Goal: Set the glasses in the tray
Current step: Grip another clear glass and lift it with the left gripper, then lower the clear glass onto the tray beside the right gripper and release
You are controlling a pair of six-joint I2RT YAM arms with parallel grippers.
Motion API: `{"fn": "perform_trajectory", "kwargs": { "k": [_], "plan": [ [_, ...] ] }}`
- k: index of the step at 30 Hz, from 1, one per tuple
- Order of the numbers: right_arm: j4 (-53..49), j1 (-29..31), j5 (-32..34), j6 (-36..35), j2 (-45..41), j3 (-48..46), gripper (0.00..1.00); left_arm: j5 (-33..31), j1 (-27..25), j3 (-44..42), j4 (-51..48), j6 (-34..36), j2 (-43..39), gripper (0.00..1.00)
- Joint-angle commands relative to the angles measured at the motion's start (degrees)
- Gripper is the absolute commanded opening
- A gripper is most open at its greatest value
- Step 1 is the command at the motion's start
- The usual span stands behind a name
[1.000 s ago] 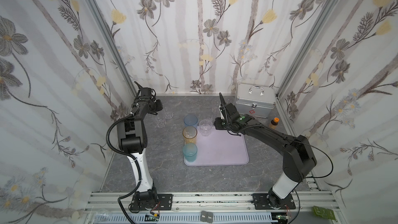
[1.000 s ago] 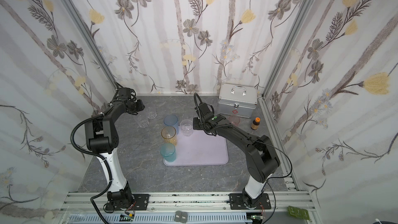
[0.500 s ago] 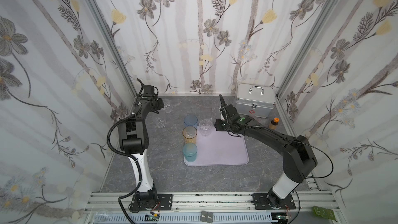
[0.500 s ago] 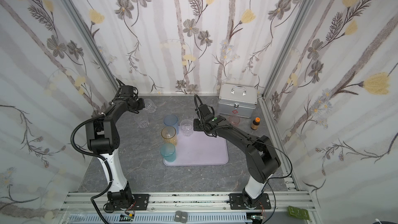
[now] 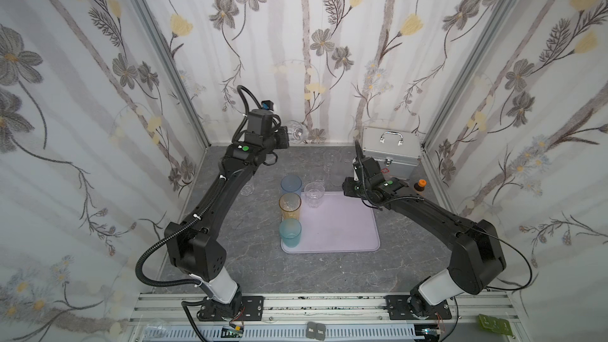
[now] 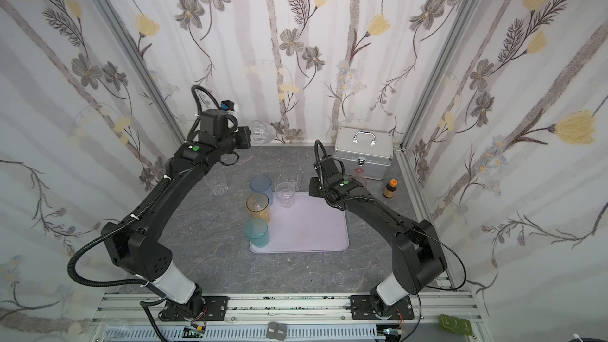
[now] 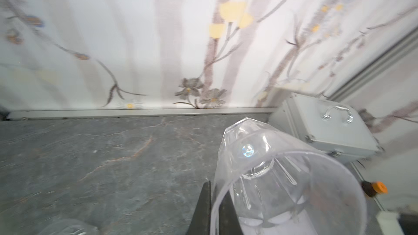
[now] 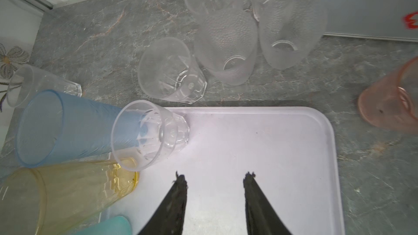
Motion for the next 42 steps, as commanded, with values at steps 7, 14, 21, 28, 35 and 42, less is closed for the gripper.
{"fn": "perform_trajectory", "kwargs": {
  "k": [7, 14, 21, 28, 35, 42],
  "plan": [
    [3.9, -8.5, -0.8, 0.9, -9.0, -10.2, 0.43, -5.5, -21.9, -9.9, -4.4, -1.9, 0.9, 0.00],
    [4.1, -6.5, -3.9, 0.5, -8.6, -14.6, 0.43, -5.9, -24.8, -16.4, -5.9, -1.8, 8.3, 0.00],
    [3.6, -3.0, -5.5, 0.3, -8.9, -17.4, 0.44, -7.5, -24.9, -15.8, -7.3, -0.6, 12.2, 0.07],
    [3.4, -3.0, -14.3, -1.1, -8.8, -17.8, 0.48, -7.4, -24.8, -14.7, -8.0, -0.3, 13.8, 0.19],
    [3.5, -2.9, -21.4, -1.9, -6.8, -17.7, 0.51, -7.0, -24.0, -12.6, -8.1, -0.6, 9.2, 0.27],
    [3.4, -0.6, -18.3, -1.6, -4.6, -17.1, 0.47, -9.5, -20.2, -11.9, -7.4, 0.6, 1.5, 0.39]
  ]
}}
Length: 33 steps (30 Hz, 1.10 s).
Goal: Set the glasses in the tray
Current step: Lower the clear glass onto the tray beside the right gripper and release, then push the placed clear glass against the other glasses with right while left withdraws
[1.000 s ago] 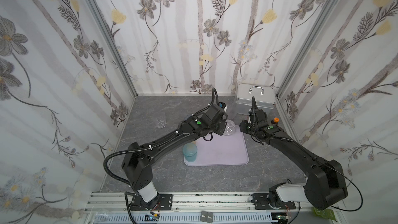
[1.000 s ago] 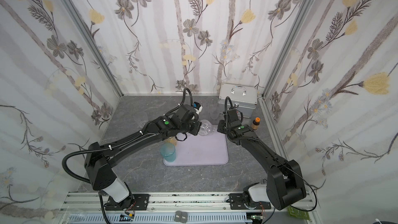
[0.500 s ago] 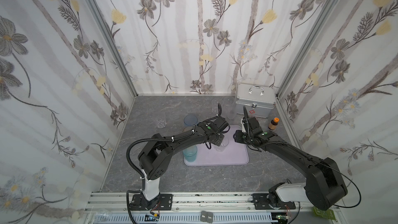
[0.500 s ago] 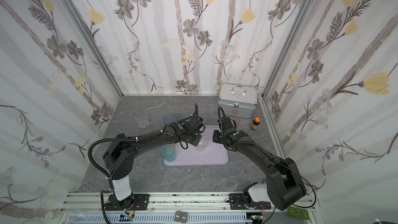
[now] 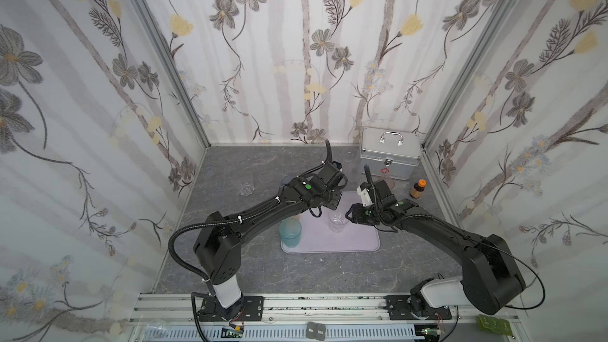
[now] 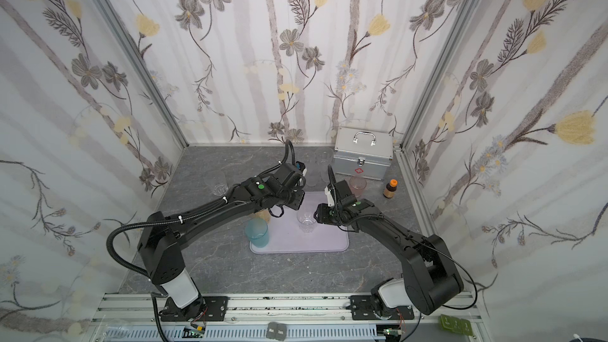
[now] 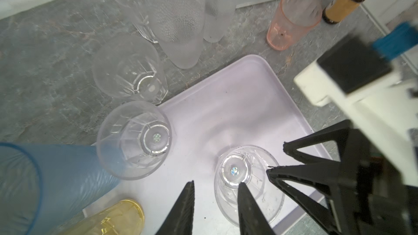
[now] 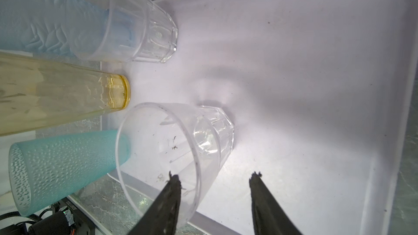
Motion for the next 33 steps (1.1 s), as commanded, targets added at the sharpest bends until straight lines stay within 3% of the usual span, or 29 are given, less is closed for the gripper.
{"fn": "perform_trajectory", "kwargs": {
  "k": [1, 11, 18, 26, 33],
  "plan": [
    [1.6, 1.3, 2.8, -0.5, 1.0, 1.1, 0.45, -4.4, 2.2, -0.2, 1.0, 1.9, -3.3, 0.41],
    [-3.3, 8.9, 13.7, 0.5, 7.8, 10.1, 0.22, -8.8, 18.4, -17.4, 18.1, 2.0, -23.9, 0.59],
    [-6.7, 13.3, 15.6, 1.3, 14.8, 19.6, 0.15, -3.9, 31.4, -28.8, 25.7, -2.9, -30.0, 0.62],
    [-8.5, 14.3, 18.2, 2.7, 20.9, 27.6, 0.13, -0.5, 34.7, -31.4, 28.2, -4.7, -29.0, 0.63],
    [-7.5, 14.2, 20.3, 4.5, 21.9, 28.9, 0.11, 0.6, 36.4, -32.1, 28.6, -5.1, -29.0, 0.63]
  ]
}}
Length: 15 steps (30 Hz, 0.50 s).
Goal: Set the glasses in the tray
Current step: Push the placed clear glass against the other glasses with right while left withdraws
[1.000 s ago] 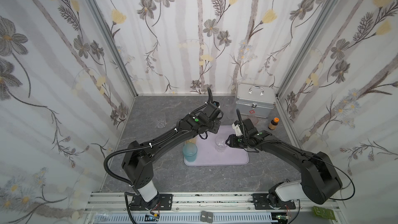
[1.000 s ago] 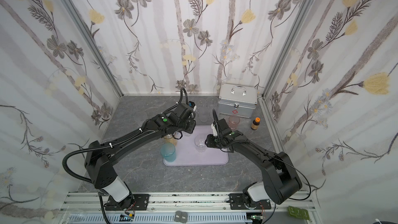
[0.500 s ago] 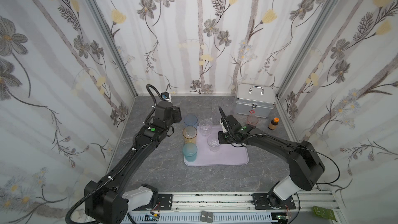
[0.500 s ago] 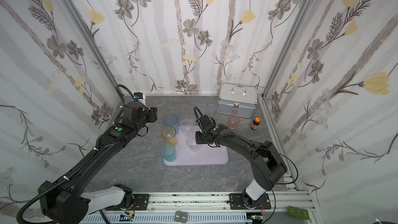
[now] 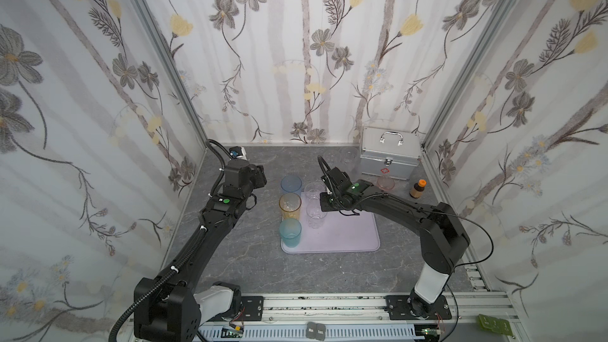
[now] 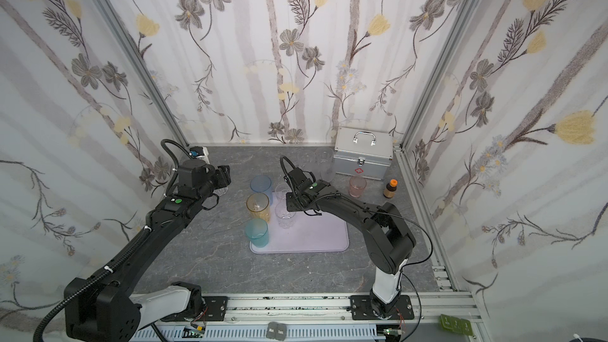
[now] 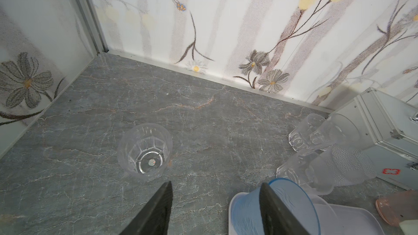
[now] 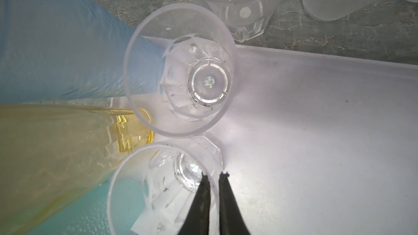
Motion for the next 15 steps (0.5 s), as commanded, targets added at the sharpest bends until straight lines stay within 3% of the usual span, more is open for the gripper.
{"fn": "perform_trajectory", "kwargs": {
  "k": [1, 6, 11, 15],
  "plan": [
    [1.4, -0.1, 2.2, 1.9, 0.3, 0.6, 0.11, 1.0, 0.6, -0.2, 2.4, -1.4, 0.1, 0.63],
    [2.2, -0.1, 0.0, 2.1, -0.7, 0.0, 0.19, 2.0, 1.0, -0.4, 2.7, -2.0, 0.8, 0.63],
    [3.5, 0.0, -3.0, 3.1, -3.4, -3.5, 0.39, 2.5, 1.1, -0.7, 2.9, -2.6, 1.4, 0.64],
    [3.5, 0.1, -5.0, 2.9, -4.4, -5.8, 0.44, 2.7, 1.2, -0.8, 2.9, -2.6, 1.6, 0.64]
  ]
}}
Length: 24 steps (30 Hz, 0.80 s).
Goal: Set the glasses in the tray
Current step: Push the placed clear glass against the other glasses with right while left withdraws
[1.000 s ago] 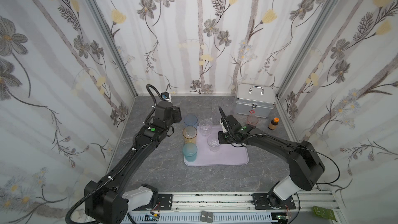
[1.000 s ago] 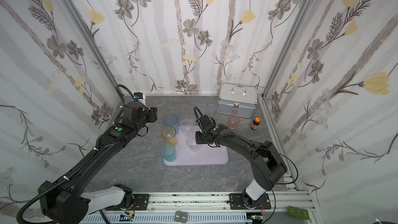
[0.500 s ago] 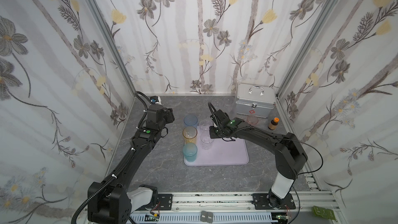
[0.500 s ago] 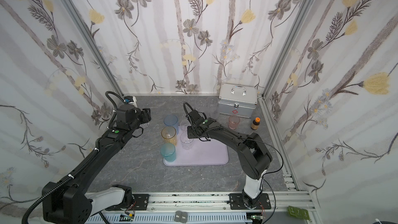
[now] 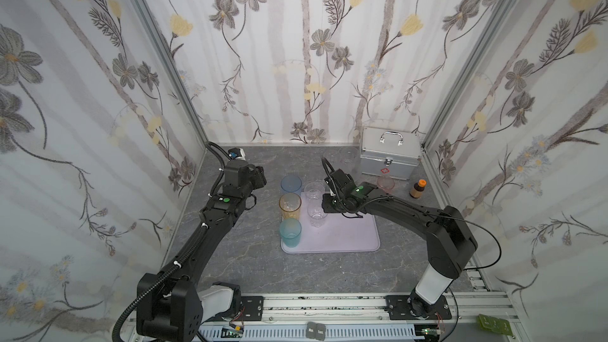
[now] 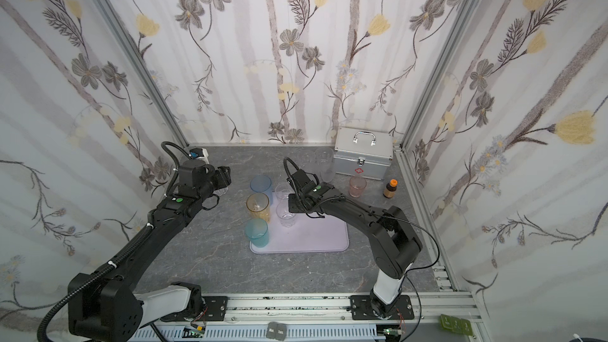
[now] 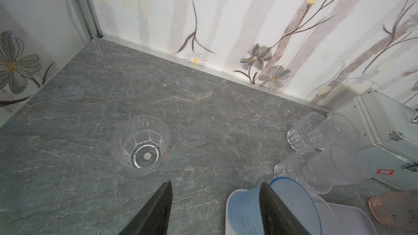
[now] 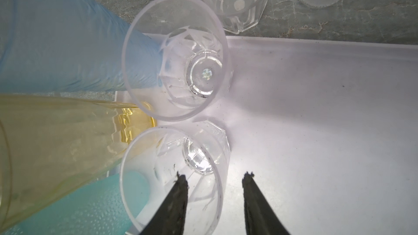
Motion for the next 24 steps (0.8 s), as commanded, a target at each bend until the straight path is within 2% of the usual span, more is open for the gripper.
{"fn": "perform_trajectory", "kwargs": {
  "k": [1, 6, 11, 14, 24],
  "plan": [
    [2.3, 0.1, -2.3, 0.6, -0.7, -1.5, 0.43, 0.4, 0.1, -0.1, 2.4, -0.5, 0.2, 0.64],
    [5.1, 0.2, -4.0, 1.8, 0.1, -3.3, 0.38, 0.9, 0.3, -0.2, 2.5, -0.7, 0.8, 0.64],
    [5.7, 0.5, -2.9, 1.9, 2.1, -1.7, 0.25, 0.9, 0.4, -0.3, 2.6, -0.7, 1.1, 0.64],
    [4.1, 0.6, -0.7, 1.5, 3.2, -0.2, 0.20, 0.9, 0.4, -0.3, 2.6, -0.6, 1.1, 0.64],
    [1.5, 0.8, 2.9, 1.7, 6.1, 4.2, 0.15, 1.5, 0.8, -0.2, 2.7, -0.9, 1.4, 0.64]
  ]
}}
